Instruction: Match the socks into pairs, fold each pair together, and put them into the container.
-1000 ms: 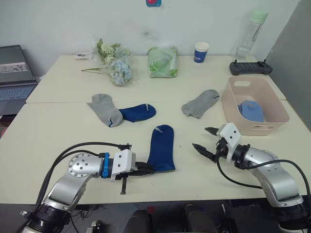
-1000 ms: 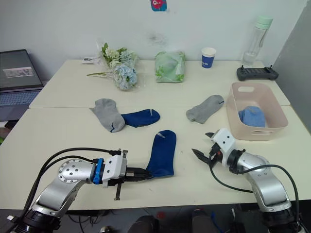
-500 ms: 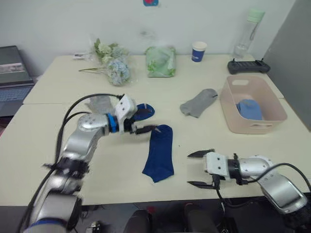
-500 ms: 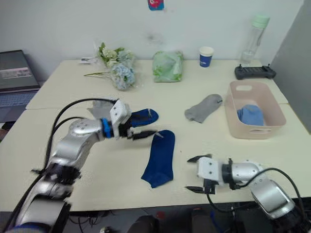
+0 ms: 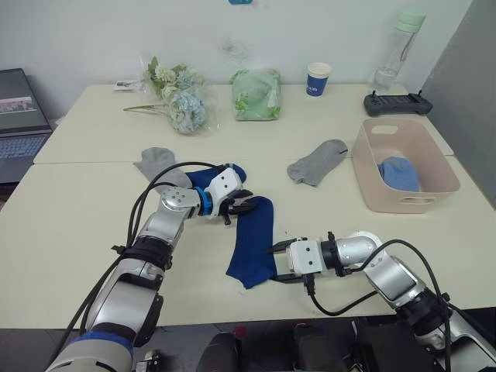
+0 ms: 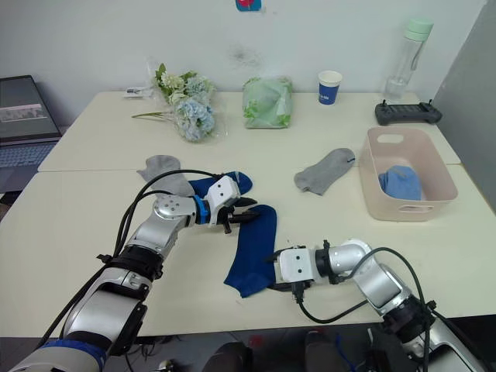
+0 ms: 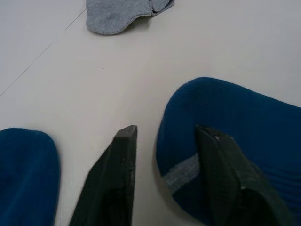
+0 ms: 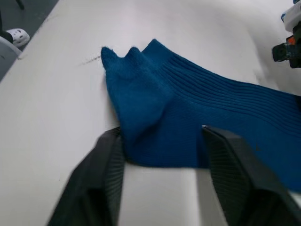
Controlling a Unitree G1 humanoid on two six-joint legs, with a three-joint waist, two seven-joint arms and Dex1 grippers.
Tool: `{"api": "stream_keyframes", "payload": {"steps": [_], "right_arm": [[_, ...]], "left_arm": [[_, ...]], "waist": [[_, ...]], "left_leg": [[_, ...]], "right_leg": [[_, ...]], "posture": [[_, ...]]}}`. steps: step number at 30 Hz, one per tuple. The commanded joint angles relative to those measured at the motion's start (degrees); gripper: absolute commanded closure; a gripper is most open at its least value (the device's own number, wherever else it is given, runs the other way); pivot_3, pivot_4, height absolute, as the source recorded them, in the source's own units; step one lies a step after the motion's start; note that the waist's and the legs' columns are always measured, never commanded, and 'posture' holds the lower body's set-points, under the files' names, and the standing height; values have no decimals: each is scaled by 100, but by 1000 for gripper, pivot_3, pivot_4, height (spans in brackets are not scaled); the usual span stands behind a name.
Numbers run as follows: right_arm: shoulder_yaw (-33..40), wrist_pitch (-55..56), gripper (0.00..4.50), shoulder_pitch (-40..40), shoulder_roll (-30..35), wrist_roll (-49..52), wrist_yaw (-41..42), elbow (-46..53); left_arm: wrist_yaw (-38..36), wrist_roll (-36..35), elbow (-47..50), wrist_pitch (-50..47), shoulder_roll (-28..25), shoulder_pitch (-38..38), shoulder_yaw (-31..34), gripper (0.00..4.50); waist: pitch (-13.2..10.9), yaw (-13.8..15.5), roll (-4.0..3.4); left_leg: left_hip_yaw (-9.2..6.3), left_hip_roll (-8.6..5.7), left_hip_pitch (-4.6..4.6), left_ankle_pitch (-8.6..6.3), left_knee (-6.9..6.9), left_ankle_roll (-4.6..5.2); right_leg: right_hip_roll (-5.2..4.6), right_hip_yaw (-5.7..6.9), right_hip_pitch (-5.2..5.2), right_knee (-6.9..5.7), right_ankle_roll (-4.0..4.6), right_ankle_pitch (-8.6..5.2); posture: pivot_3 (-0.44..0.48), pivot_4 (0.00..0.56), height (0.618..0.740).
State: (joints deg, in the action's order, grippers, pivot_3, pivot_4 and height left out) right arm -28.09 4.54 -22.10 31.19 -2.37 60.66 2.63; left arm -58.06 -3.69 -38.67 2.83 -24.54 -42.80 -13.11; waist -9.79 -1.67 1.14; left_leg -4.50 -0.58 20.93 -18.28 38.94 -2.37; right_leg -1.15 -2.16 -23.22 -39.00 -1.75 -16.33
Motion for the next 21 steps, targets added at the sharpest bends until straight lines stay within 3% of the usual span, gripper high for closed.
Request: {"api": "stream_keyframes", "payload": {"steps": [1,3,5,9,13,19,21], "right_arm": [[164,161,3132,-76,-10,45,-5,21],[210,199,3870,-47,45,57,20,28],[302,296,4477,33,158,83,39,92],[579,664,4477,187,502,27,-6,66],[982,1258,4477,54,968,-234,-241,-431],[1066,1958,4477,-112,1252,-132,-12,-964],[989,2174,4477,-242,1173,-90,104,-1137]], "left_arm": [[2,-11,234,10,-56,44,163,4018],[-23,-44,384,-37,-94,149,181,4500],[32,-101,643,-225,-149,320,245,4500],[217,-230,1546,-982,-344,859,474,4500],[780,-596,3283,-2320,-517,1892,981,4500],[1867,-844,5309,-3785,-280,3072,1353,4500],[2314,-894,5846,-3869,52,3379,1370,4500]], "waist": [[0,0,0],[0,-2,0],[0,-8,0],[0,-12,0],[1,-26,-2],[1,2,-1],[1,8,-1]], "left_leg": [[-1,0,0,0,0,0],[-1,2,0,0,-1,0],[1,2,0,0,-1,0],[2,2,0,-1,-1,1],[5,7,-6,-8,-3,14],[-3,11,-6,-11,-3,18],[-3,11,-5,-11,-3,19]], "right_leg": [[0,1,0,0,0,0],[0,1,-1,0,0,0],[0,0,-1,0,0,0],[-2,-3,-1,0,0,0],[-1,-11,0,-5,0,0],[-3,-21,5,-4,0,0],[-3,-20,6,-4,3,2]], "posture": [[0,150,740],[0,150,740],[0,150,740],[0,150,740],[0,150,740],[0,150,740],[0,150,740]]}}
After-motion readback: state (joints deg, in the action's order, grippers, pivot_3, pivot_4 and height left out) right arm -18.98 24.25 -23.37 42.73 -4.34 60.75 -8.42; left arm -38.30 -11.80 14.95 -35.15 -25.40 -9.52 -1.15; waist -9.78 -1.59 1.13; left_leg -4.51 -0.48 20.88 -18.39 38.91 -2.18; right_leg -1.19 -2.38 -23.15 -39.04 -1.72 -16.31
